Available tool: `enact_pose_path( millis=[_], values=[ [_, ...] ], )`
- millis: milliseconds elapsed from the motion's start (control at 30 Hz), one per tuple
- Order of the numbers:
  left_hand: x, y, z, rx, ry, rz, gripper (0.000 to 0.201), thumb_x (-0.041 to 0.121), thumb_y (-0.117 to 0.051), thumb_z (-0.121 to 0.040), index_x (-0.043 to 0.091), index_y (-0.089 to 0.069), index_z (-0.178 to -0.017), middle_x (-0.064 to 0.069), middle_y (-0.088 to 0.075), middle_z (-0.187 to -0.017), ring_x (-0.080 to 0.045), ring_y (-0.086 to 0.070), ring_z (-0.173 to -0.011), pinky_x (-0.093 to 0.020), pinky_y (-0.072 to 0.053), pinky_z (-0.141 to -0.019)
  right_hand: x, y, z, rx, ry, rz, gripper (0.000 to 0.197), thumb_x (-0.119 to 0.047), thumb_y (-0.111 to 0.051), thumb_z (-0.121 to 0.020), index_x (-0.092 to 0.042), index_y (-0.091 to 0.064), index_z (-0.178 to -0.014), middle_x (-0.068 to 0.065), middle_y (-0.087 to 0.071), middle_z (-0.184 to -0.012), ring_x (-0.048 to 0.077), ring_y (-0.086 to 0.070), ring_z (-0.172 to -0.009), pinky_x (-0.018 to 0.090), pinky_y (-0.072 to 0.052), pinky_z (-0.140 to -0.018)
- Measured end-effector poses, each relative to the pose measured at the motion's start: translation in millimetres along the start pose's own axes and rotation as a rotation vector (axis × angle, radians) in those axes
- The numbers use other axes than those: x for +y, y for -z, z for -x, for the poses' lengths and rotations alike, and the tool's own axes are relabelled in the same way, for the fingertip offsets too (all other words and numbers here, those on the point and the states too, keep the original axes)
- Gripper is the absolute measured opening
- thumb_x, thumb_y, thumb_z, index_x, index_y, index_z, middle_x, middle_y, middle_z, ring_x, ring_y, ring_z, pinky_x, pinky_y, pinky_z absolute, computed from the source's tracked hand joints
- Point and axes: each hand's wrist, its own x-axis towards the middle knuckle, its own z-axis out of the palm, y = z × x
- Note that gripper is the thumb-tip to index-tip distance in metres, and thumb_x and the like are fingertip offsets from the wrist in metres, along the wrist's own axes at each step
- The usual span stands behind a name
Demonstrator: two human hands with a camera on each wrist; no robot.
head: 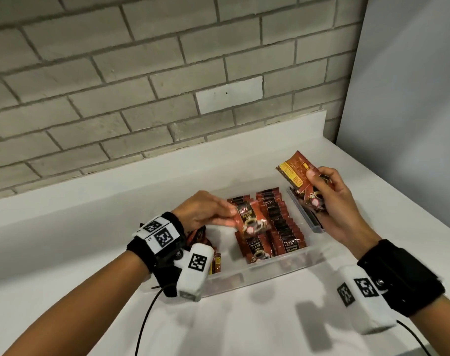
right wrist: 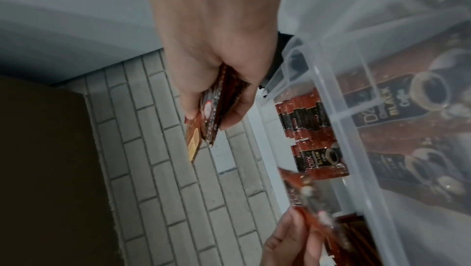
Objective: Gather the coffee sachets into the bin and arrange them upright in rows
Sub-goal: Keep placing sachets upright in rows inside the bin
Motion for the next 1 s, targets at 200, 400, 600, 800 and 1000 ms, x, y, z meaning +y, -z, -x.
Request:
enact_pose_path(
  millis=[200, 400, 600, 800, 1000],
  values=[
    [-15, -13, -22, -0.053, 0.147, -0.272, 0.01, -0.013, -0.062, -0.081, -0.015, -0.063, -0.092, -0.02, -0.07, -0.079, -0.021, -0.071, -0.061, -0.021, -0.057, -0.055, 9, 3, 1, 0.012, -0.008, -0.018, 0.011, -0.02, -0.063, -0.088, -0.022, -0.058, -0.098, 0.006, -0.07, -0.104, 0.017, -0.071, -0.081, 0.026, -0.058, -0.062],
    [-15, -26, -32, -0.091, 0.203, -0.407, 0.019, -0.014, -0.061, -0.083, -0.018, -0.061, -0.102, -0.026, -0.068, -0.095, -0.032, -0.067, -0.09, -0.024, -0.059, -0.062, 12, 3, 1, -0.024, 0.018, 0.058, 0.011, -0.019, -0.062, -0.089, -0.021, -0.057, -0.098, -0.002, -0.073, -0.093, 0.016, -0.072, -0.077, 0.023, -0.057, -0.056],
    [-14, -29, -36, -0.139, 0.222, -0.469, 0.018, -0.005, -0.07, -0.08, -0.01, -0.063, -0.095, -0.029, -0.067, -0.106, -0.021, -0.072, -0.08, -0.022, -0.058, -0.059, 13, 2, 1, -0.061, 0.03, 0.139, 0.013, -0.017, -0.064, -0.087, -0.019, -0.055, -0.097, -0.002, -0.074, -0.088, 0.018, -0.073, -0.076, 0.022, -0.054, -0.051],
    [0, -19, -28, -0.078, -0.089, -0.463, 0.033, 0.033, -0.056, -0.093, 0.0, -0.063, -0.096, -0.013, -0.069, -0.078, -0.018, -0.069, -0.061, -0.025, -0.058, -0.057, 18, 0, 1, -0.106, 0.059, 0.277, 0.02, -0.019, -0.07, -0.083, -0.016, -0.056, -0.097, 0.004, -0.071, -0.1, 0.026, -0.073, -0.082, 0.026, -0.055, -0.053],
    [16, -36, 3, 0.16, -0.789, -0.58, 0.027, 0.038, -0.064, -0.087, 0.013, -0.073, -0.094, -0.001, -0.073, -0.088, -0.011, -0.068, -0.075, -0.021, -0.055, -0.07, 23, -8, -1, -0.122, 0.146, 0.421, 0.023, -0.021, -0.073, -0.081, -0.013, -0.058, -0.097, 0.004, -0.067, -0.102, 0.02, -0.072, -0.084, 0.026, -0.056, -0.055]
  ],
)
